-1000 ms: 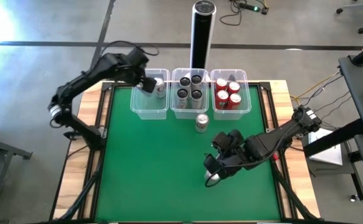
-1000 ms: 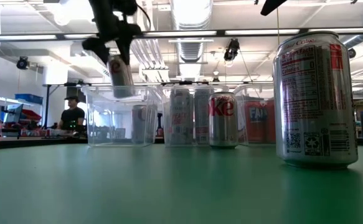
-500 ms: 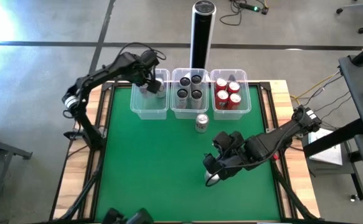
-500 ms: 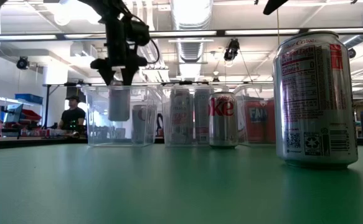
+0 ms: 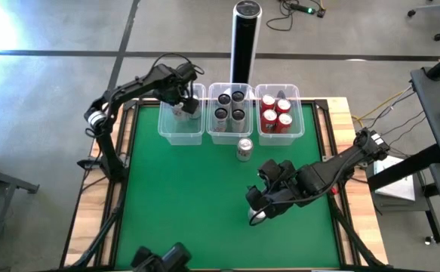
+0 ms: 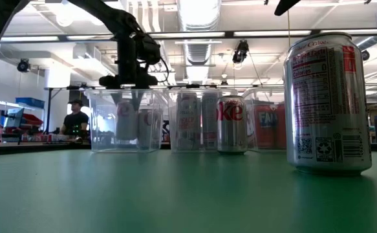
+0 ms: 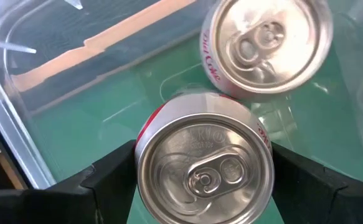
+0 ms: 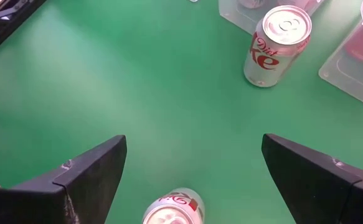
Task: Sort soda cans
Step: Put the silver soda can into the left transparent bin
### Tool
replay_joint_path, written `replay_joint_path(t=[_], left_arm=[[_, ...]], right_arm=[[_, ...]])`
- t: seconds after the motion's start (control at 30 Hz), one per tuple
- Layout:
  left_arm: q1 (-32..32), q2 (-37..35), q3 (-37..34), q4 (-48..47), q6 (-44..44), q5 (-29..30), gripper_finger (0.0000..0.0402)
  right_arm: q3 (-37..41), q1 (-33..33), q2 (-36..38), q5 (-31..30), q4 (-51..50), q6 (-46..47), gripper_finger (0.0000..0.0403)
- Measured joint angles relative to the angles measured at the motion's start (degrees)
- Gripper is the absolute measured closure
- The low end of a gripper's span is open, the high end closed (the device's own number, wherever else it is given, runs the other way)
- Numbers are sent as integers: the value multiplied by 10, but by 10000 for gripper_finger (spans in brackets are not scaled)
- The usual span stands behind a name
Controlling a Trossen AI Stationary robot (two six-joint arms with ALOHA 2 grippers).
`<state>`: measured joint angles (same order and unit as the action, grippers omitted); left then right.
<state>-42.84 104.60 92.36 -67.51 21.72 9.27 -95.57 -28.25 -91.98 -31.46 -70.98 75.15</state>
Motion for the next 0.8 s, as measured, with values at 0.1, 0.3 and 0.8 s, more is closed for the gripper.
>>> replay_joint_path(t=[0.1, 0.3, 0.8], left_arm=[[-2, 6, 0, 1, 0, 1, 115], [-6, 21, 0, 2, 4, -7, 115], [-7, 21, 0, 5, -2, -8, 113]], right_arm=[[0, 0, 0, 0, 0, 0, 35], [0, 0, 0, 0, 0, -2, 35], [0, 0, 0, 1, 0, -2, 35]])
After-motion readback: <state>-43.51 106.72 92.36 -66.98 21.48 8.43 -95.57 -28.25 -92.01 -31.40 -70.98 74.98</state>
